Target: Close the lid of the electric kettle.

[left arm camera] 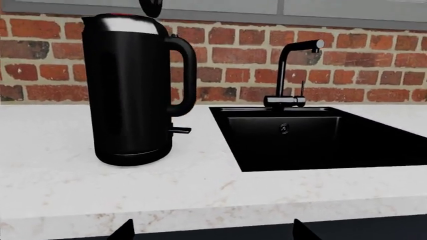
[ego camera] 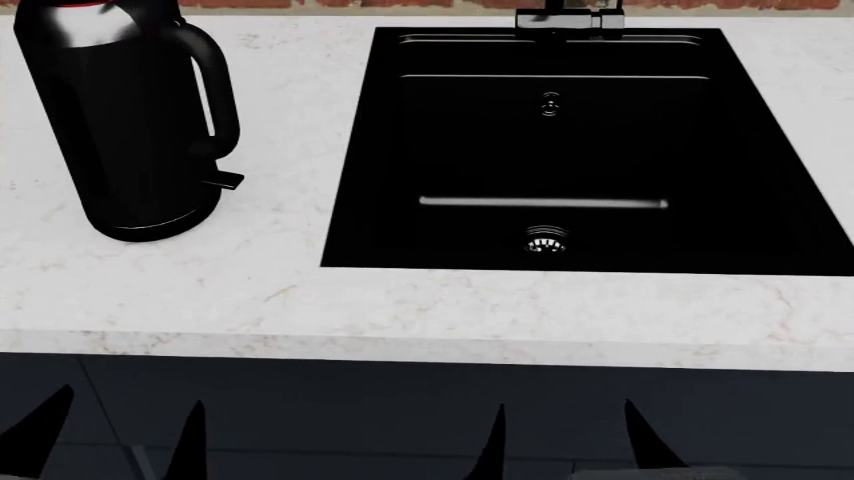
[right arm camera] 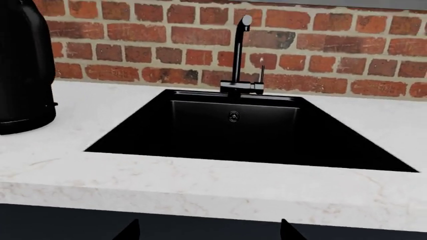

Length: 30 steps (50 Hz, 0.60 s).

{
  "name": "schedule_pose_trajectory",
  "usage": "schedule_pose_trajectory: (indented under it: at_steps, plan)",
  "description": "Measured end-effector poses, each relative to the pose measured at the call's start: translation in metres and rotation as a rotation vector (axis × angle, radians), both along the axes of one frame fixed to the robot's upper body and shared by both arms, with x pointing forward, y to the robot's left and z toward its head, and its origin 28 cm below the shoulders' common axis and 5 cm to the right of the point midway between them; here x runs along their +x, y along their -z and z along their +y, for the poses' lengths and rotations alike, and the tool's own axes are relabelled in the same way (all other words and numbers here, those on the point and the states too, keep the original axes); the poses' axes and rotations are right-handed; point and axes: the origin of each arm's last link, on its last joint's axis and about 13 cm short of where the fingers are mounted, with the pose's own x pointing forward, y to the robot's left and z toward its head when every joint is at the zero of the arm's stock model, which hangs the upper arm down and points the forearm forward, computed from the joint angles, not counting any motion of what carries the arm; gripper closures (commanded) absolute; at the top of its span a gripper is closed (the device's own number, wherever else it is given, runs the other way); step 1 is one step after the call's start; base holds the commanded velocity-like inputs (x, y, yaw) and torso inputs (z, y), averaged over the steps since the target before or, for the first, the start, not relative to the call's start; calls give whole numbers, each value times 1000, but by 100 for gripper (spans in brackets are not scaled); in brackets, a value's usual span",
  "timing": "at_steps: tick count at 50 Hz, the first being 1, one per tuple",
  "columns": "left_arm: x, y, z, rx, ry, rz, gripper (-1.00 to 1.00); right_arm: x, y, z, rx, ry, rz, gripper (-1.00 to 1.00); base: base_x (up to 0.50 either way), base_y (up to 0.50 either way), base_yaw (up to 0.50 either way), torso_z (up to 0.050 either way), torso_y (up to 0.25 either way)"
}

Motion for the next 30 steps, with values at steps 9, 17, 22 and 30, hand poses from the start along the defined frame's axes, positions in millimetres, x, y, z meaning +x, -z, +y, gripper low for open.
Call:
schedule_pose_trajectory:
  at_steps: [9, 17, 22, 30]
  plan:
    - [-6, -25, 3, 16, 21, -37, -100, -3, -26, -5, -35, 3, -46, -100, 0, 0, 0, 0, 0]
    - [-11, -43, 5, 31, 35, -67, -100, -6, -49, -9, -74, 5, -84, -100, 0, 0, 0, 0, 0]
    - [-14, -56, 6, 43, 42, -92, -100, -8, -62, -11, -91, 5, -103, -100, 0, 0, 0, 0, 0]
    - [-13, -89, 11, 59, 52, -146, -100, -7, -98, -15, -116, -1, -156, -100, 0, 0, 0, 0, 0]
